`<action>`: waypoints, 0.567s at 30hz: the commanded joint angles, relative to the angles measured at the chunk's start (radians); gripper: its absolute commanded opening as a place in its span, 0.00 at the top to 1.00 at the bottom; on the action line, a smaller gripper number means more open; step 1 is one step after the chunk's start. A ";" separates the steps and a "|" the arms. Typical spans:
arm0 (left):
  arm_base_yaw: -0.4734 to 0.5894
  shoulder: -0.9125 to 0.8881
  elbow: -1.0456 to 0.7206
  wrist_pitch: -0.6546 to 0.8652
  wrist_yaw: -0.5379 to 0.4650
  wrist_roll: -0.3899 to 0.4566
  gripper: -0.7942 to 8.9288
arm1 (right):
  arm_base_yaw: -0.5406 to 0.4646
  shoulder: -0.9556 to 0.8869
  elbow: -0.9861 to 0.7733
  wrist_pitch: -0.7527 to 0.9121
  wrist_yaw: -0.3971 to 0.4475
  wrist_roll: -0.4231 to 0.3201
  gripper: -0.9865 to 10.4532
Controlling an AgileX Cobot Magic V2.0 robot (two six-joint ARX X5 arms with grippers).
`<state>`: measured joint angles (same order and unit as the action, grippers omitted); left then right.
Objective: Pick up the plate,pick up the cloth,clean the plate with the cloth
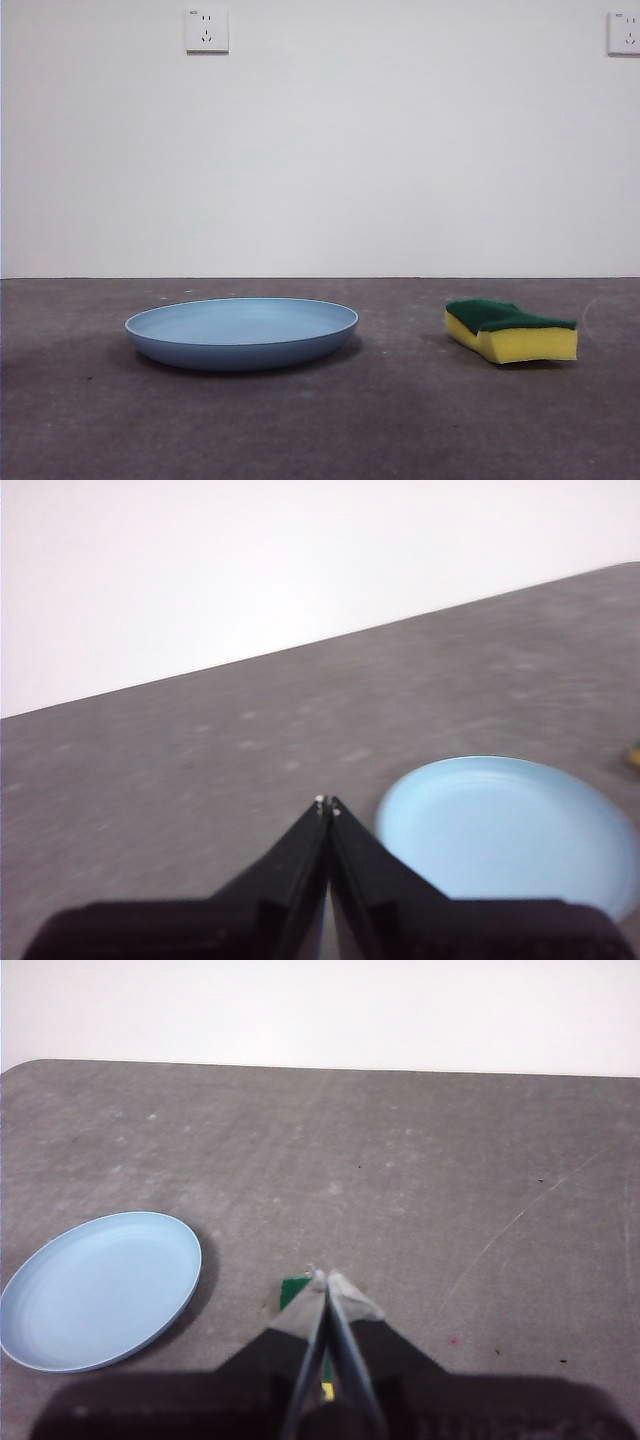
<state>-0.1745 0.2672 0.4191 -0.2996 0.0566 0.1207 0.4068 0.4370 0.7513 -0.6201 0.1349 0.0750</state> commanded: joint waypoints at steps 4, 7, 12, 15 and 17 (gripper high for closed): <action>0.095 -0.156 -0.222 0.147 0.004 0.010 0.92 | 0.002 0.000 -0.008 0.006 0.003 0.010 0.91; 0.124 -0.212 -0.288 0.156 0.004 0.003 0.92 | 0.002 0.000 -0.008 0.006 0.002 0.010 0.91; 0.144 -0.257 -0.352 0.140 0.003 -0.006 0.92 | 0.002 0.000 -0.008 0.006 0.003 0.010 0.91; 0.151 -0.266 -0.385 0.135 0.002 -0.021 0.92 | 0.002 0.000 -0.008 0.006 0.003 0.010 0.91; 0.157 -0.266 -0.406 0.131 0.003 -0.027 0.92 | 0.002 0.000 -0.008 0.006 0.003 0.010 0.91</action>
<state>-0.0231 0.0048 0.0307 -0.1696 0.0593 0.1074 0.4068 0.4370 0.7513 -0.6201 0.1349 0.0750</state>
